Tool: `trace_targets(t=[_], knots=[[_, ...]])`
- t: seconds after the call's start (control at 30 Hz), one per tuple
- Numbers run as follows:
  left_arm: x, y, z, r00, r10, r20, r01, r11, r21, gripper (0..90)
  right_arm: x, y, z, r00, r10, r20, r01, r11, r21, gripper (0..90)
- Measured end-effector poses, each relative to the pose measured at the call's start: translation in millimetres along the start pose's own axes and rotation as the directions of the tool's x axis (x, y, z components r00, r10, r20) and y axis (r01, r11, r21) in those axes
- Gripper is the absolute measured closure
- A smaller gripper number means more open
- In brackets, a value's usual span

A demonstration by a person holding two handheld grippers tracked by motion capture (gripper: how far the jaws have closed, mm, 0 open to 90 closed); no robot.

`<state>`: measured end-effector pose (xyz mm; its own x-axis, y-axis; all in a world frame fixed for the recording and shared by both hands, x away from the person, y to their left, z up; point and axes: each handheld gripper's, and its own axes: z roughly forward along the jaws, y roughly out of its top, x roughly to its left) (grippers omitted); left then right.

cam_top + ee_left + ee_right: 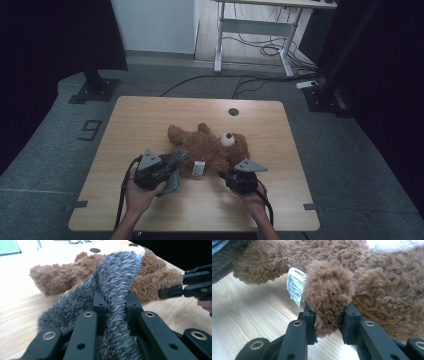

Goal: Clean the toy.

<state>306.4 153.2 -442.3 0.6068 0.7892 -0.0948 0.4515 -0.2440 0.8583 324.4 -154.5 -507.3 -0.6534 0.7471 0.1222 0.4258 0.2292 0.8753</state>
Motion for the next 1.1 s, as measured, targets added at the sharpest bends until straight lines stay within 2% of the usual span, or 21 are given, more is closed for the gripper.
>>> trace_targets(t=[0.1,0.2,0.37,0.5,0.6,0.63,0.7,0.73,0.8,0.87,0.93,0.97,1.07,1.1], knots=[[-5.8,8.3,7.2,0.9999,0.016,0.001,-0.016,0.9999,-0.003,75.5,0.5,0.0,0.6,1.0,0.001,0.007,-0.001,1.0,0.0,71.2],[-6.5,12.3,4.4,0.9998,0.021,0.0,-0.021,0.9996,-0.019,75.5,0.2,-0.2,0.5,1.0,0.004,0.008,-0.004,1.0,0.004,71.5],[0.2,26.2,-11.0,0.9996,0.026,-0.011,-0.027,0.9984,-0.051,75.5,-0.8,-0.8,0.7,0.9995,0.014,0.028,-0.015,0.9997,0.017,72.3],[-4.1,33.1,-7.8,0.9992,0.039,-0.004,-0.039,0.9982,-0.046,75.5,1.3,0.0,1.3,0.9993,0.009,0.036,-0.01,0.9997,0.023,72.7],[-14.0,37.1,6.8,0.9983,0.056,0.014,-0.056,0.998,-0.029,75.5,2.2,0.2,1.5,0.9993,0.005,0.038,-0.006,0.9997,0.024,72.9],[-22.5,37.5,21.4,0.9976,0.065,0.025,-0.065,0.9978,-0.014,75.5,2.4,0.0,1.8,0.9993,0.007,0.038,-0.008,0.9997,0.024,73.1],[-31.1,35.1,38.3,0.9972,0.061,0.042,-0.061,0.9981,0.002,75.5,2.4,-0.1,2.1,0.9992,0.01,0.038,-0.011,0.9997,0.024,73.3],[-31.1,35.1,38.3,0.9972,0.061,0.042,-0.061,0.9981,0.002,75.5,2.2,-0.1,2.4,0.9992,0.017,0.035,-0.018,0.9996,0.021,73.5],[-40.5,30.4,57.5,0.9962,0.079,0.037,-0.081,0.9959,0.041,75.5,2.1,0.0,2.3,0.9993,0.021,0.03,-0.022,0.9995,0.021,73.8],[-45.0,23.5,76.0,0.9964,0.071,0.047,-0.074,0.9937,0.083,75.5,1.8,-0.3,1.9,0.9994,0.025,0.023,-0.025,0.9995,0.017,74.2],[-46.1,21.1,81.6,0.9962,0.073,0.048,-0.078,0.9917,0.102,75.5,1.7,-0.4,1.8,0.9995,0.028,0.017,-0.028,0.9995,0.015,74.3],[-45.9,16.2,91.3,0.9966,0.071,0.043,-0.076,0.9889,0.128,75.5,2.0,-0.4,1.7,0.9996,0.024,0.017,-0.024,0.9996,0.014,74.6],[-42.6,12.0,95.3,0.9974,0.061,0.039,-0.066,0.9885,0.136,75.5,1.8,-0.4,1.3,0.9996,0.022,0.016,-0.023,0.9997,0.013,74.9],[-36.2,6.6,93.4,0.9983,0.045,0.038,-0.05,0.9901,0.131,75.6,0.9,-0.7,0.4,0.9995,0.024,0.02,-0.024,0.9996,0.012,75.2]])
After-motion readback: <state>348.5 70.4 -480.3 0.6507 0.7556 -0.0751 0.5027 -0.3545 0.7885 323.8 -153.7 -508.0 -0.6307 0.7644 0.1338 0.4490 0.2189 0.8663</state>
